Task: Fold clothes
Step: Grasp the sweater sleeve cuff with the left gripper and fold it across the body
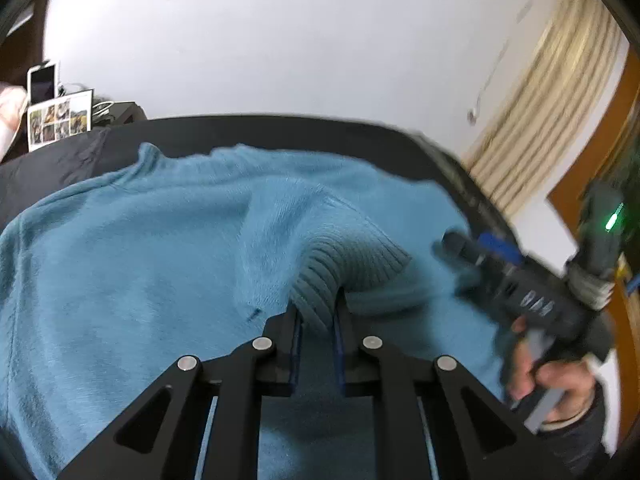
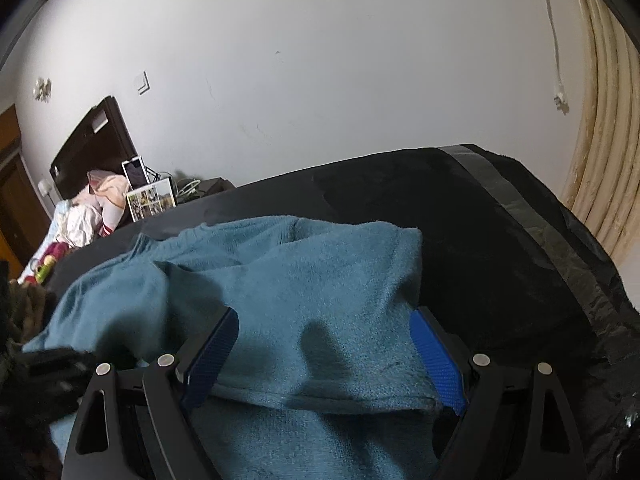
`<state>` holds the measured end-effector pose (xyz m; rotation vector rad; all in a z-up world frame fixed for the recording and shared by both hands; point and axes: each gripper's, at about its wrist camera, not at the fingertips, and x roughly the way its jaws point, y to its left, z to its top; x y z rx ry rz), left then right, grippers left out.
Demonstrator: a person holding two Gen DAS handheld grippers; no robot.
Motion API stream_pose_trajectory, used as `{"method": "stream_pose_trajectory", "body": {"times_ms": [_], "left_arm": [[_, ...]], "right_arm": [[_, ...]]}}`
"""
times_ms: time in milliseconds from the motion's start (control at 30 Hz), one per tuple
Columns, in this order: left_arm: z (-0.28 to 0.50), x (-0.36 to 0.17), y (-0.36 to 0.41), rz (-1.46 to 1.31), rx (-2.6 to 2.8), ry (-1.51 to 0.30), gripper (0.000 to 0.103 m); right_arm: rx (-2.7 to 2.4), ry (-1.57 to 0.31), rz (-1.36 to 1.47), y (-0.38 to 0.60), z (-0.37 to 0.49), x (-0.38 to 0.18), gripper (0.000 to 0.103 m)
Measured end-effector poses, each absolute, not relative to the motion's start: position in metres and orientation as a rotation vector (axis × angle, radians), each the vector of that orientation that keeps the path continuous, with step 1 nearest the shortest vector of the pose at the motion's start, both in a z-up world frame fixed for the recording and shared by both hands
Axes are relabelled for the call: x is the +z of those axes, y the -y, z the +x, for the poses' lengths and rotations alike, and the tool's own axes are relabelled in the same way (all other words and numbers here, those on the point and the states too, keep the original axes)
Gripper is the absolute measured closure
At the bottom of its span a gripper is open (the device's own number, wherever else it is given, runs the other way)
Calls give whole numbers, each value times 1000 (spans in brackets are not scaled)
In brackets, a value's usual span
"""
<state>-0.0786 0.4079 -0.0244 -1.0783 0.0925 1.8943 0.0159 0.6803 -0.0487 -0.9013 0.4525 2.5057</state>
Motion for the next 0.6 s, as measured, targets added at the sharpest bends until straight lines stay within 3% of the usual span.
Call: {"method": "stream_pose_trajectory", "body": {"times_ms": [333,600], "left_arm": [[-134,-13,-310,-1145,1981,280,91],[-139,-47,-278,-1244,2064,283,99]], "right_arm": [[2504,-357,-909,-673,14,-50,14],[2511,-316,-956,-667,9,-56,14]]}}
